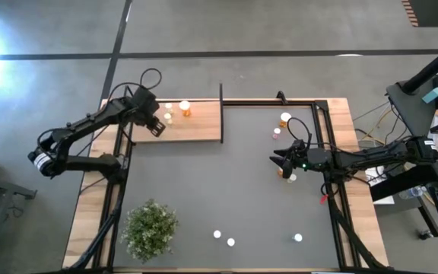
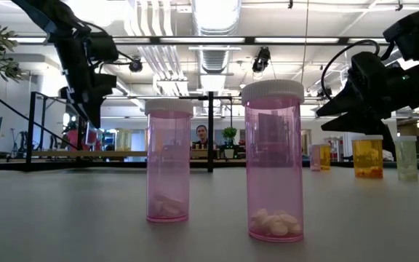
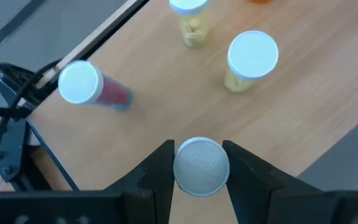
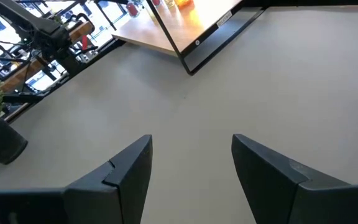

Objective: Pick and place medicine bottles onto shelf by color
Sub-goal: Put the top blue pill bottle on the shelf

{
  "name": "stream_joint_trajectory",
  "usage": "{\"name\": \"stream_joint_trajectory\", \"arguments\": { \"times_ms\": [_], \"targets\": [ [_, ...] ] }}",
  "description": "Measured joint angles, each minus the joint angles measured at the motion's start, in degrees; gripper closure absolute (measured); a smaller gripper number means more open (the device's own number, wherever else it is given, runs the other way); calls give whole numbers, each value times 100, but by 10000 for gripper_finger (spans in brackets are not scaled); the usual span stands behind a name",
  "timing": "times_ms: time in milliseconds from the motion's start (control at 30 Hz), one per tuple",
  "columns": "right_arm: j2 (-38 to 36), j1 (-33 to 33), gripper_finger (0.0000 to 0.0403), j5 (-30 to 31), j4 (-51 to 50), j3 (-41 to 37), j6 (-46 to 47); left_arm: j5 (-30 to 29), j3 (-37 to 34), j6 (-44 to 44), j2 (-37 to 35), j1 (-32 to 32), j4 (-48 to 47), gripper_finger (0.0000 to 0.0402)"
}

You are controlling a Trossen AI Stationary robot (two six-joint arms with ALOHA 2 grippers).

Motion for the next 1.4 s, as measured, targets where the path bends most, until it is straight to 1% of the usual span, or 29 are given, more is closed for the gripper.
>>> {"name": "stream_joint_trajectory", "arguments": {
  "times_ms": [267, 400, 567, 733, 1100, 1400],
  "targets": [
    [0, 0, 193, 0, 2, 0, 0, 21, -53, 1004, 75, 36, 335, 294],
    [0, 1, 193, 0, 2, 0, 0, 224, -56, 1364, 203, 150, 351, 294],
    [0, -1, 193, 0, 2, 0, 0, 449, -56, 1407, 407, 327, 421, 294],
    [-2, -1, 193, 1, 2, 0, 0, 523, -31, 1528, 520, 434, 545, 294],
    [-2, -1, 193, 0, 0, 0, 0, 482, -37, 1646, 490, 655, 548, 294],
    [-2, 0, 193, 2, 2, 0, 0, 479, -37, 1649, 485, 698, 539, 294]
  ]
}}
